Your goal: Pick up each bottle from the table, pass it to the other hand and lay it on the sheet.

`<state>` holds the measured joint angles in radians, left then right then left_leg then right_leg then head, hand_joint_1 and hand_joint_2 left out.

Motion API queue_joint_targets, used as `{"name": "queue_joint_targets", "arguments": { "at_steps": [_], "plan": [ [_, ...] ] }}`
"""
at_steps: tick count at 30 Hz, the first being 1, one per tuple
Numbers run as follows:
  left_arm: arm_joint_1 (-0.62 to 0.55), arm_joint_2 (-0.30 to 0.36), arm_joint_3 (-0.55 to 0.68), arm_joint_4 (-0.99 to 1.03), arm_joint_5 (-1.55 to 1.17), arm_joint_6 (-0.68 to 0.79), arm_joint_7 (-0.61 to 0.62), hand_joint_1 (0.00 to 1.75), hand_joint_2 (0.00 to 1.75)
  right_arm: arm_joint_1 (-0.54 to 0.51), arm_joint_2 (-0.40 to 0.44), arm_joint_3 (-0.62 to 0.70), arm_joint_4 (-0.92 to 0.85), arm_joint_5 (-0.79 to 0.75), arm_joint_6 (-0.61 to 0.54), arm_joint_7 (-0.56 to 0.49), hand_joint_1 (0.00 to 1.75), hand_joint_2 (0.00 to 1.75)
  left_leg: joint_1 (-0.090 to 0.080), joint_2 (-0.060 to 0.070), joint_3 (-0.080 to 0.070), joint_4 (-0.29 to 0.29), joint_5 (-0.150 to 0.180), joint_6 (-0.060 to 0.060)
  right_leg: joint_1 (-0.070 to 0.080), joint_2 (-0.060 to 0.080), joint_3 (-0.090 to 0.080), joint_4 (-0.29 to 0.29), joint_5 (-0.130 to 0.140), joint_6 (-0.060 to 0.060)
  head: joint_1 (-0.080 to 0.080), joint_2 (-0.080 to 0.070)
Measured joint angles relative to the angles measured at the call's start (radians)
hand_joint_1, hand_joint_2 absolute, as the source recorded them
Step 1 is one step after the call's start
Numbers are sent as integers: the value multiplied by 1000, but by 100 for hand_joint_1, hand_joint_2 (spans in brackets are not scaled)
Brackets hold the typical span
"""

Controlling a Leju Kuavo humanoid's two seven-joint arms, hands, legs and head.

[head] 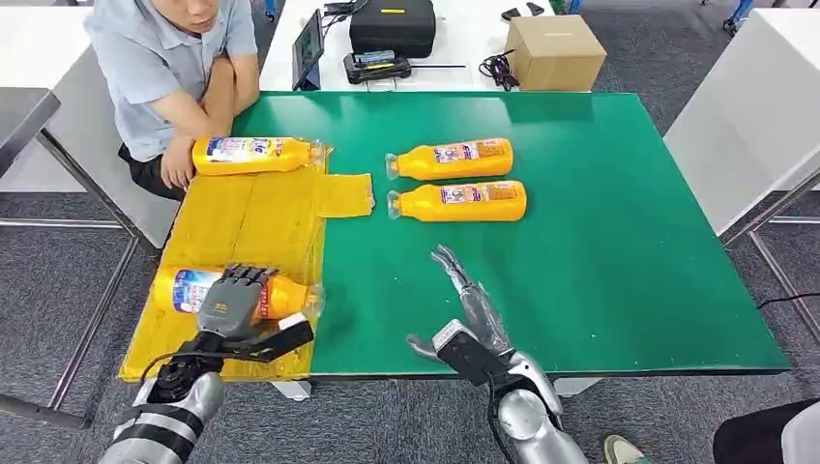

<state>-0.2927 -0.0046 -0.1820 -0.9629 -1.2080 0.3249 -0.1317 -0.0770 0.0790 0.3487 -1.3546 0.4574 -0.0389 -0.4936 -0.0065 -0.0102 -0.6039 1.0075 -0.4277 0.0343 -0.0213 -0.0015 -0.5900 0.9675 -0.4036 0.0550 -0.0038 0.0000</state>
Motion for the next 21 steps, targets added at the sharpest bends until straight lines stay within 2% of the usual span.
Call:
{"name": "queue_joint_targets", "arguments": {
  "at_steps": [1, 2, 3, 4, 21],
  "plan": [
    [-1, -3, -8, -5, 28, -19, -9, 175, 175, 0, 2, 0, 0, 0, 1, 0, 0, 175, 0, 0, 0, 0, 0, 0, 0, 0, 0, 0, 0, 0, 0, 0],
    [-2, -7, -16, -10, 52, -33, -14, 117, 175, 0, 4, 0, 0, 0, 3, 0, 0, 175, 0, 0, 0, 0, 0, 0, 0, 0, 1, 0, 0, 0, 0, 0],
    [-4, -8, -24, -14, 75, -44, -16, 12, 175, 0, 6, 0, 0, 0, 4, 0, 0, 175, 0, 0, 1, 0, 0, 0, 0, 0, 1, 0, 0, 0, 0, 0],
    [-5, -10, -30, -18, 92, -47, -17, 0, 175, -1, 7, 0, 0, 1, 6, 0, 0, 175, 0, 0, 1, 0, 0, 0, 0, 0, 1, 0, 0, 0, 0, 0],
    [-75, -22, -67, 76, 138, -62, 29, 0, 175, -28, 16, -13, 15, -31, 25, 0, 0, 175, 0, 1, 1, 0, 0, 0, 0, 0, 1, 0, 0, 0, 0, 0]
  ]
}}
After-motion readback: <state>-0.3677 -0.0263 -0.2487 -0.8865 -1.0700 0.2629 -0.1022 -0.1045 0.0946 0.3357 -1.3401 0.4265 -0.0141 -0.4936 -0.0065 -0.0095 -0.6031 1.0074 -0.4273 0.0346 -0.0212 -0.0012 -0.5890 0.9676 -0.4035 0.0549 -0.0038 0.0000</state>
